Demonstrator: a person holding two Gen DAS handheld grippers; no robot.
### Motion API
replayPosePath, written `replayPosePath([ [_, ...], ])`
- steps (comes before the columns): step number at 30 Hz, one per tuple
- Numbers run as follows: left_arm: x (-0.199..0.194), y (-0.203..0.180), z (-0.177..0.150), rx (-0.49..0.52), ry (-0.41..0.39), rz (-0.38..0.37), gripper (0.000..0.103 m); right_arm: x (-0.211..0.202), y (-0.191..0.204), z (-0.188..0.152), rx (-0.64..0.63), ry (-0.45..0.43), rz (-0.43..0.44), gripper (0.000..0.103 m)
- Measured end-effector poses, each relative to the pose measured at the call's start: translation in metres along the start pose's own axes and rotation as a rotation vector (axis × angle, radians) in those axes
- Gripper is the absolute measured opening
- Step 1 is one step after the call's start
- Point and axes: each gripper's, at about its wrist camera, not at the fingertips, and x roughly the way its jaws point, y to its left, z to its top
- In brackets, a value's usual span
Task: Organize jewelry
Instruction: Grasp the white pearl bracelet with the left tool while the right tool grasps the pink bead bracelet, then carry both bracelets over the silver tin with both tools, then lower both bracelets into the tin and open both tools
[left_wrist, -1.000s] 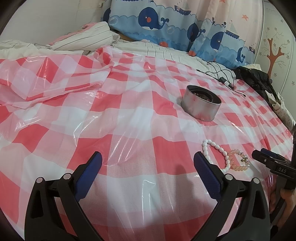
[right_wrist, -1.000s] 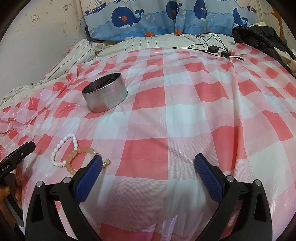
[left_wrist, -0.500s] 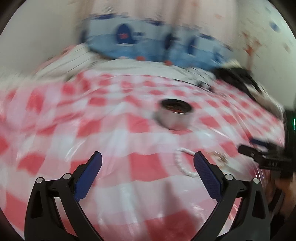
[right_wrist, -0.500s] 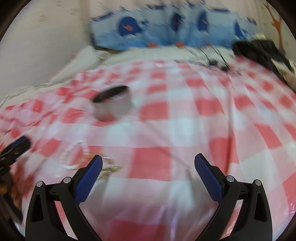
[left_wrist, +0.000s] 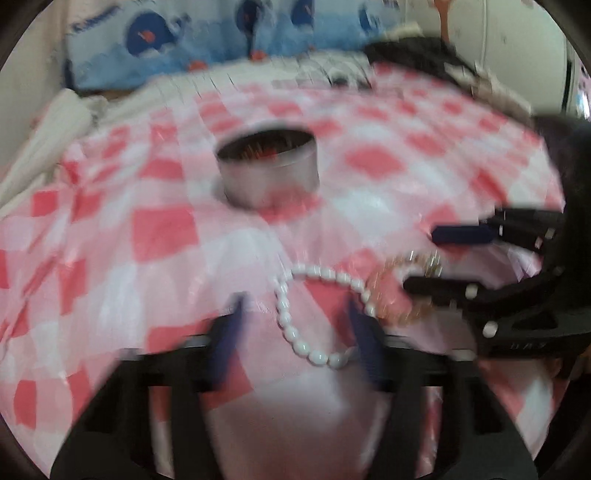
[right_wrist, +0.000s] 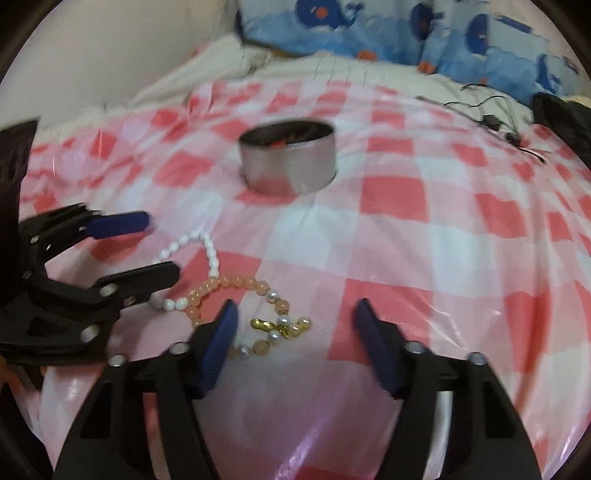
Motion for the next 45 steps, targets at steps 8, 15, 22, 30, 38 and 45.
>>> replayPosePath([
  [8,-0.018,0.002,0.001,0.000,-0.011,-0.097,0.006,-0.009,-0.008,-0.003,0.069,-0.003,0.137,0.011],
  [15,-0.059,0.020,0.042,-0.054,-0.143,-0.149,0.006,-0.045,-0.044,0.022,0.250,-0.140,0.318,0.011],
  [22,-0.060,0.036,0.097,-0.084,-0.207,-0.175,0.006,-0.061,-0.058,0.075,0.260,-0.220,0.348,0.011],
  [30,-0.004,0.059,0.146,-0.197,-0.200,-0.177,0.007,-0.039,-0.054,0.120,0.232,-0.229,0.355,0.011],
  [38,0.031,0.097,0.114,-0.294,-0.099,-0.083,0.037,0.005,-0.052,0.148,0.292,-0.211,0.453,0.011],
  [45,0.001,0.094,0.074,-0.273,-0.120,-0.018,0.054,0.036,-0.054,0.137,0.289,-0.137,0.202,0.039],
])
